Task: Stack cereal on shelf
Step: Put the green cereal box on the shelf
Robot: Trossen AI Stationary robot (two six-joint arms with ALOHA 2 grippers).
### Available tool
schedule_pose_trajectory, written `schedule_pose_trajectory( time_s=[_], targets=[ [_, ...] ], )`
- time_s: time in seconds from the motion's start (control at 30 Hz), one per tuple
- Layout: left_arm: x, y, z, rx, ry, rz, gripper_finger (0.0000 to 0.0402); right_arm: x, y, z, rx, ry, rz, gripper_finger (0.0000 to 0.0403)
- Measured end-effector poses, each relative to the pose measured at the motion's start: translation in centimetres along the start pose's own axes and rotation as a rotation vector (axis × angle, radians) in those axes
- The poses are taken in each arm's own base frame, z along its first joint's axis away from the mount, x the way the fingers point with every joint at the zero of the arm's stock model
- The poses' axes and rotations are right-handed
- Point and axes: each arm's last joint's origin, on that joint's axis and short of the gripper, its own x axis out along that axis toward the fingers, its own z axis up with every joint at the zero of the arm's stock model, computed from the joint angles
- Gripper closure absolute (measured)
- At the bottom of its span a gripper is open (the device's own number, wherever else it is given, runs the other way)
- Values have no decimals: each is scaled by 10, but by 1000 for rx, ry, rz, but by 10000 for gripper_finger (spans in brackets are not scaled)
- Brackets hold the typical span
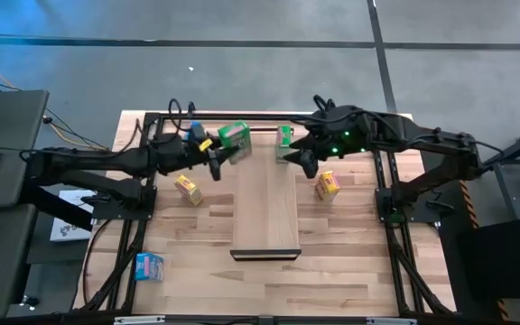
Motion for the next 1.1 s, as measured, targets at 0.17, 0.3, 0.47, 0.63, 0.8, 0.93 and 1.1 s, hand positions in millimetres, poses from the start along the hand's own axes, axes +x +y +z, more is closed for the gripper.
schedule_pose_trajectory(
  time_s=[0.17, 0.3, 0.47, 0.63, 0.8, 0.93, 1.1],
  targets=[
    [25, -19, -23, -38, -47, 168, 263, -9, -3, -1, -3, -33, -76, 182],
    [37, -34, -45, -26, -104, 363, 263, -10, -3, -1, -4, -39, -93, 182],
    [44, -43, -53, -81, -213, 472, 263, -10, -3, -1, -11, -40, -93, 182],
    [60, -49, -59, -18, -193, 474, 263, -10, -3, -1, -12, -40, -93, 182],
    [80, -60, -59, 83, -167, 490, 263, -10, -3, -1, -13, -40, -94, 182],
    [89, -67, -56, 167, -136, 548, 263, -10, -3, -1, -12, -38, -95, 182],
    [91, -68, -64, 135, -109, 564, 261, -10, -4, -1, -24, -36, -97, 182]
  ],
)
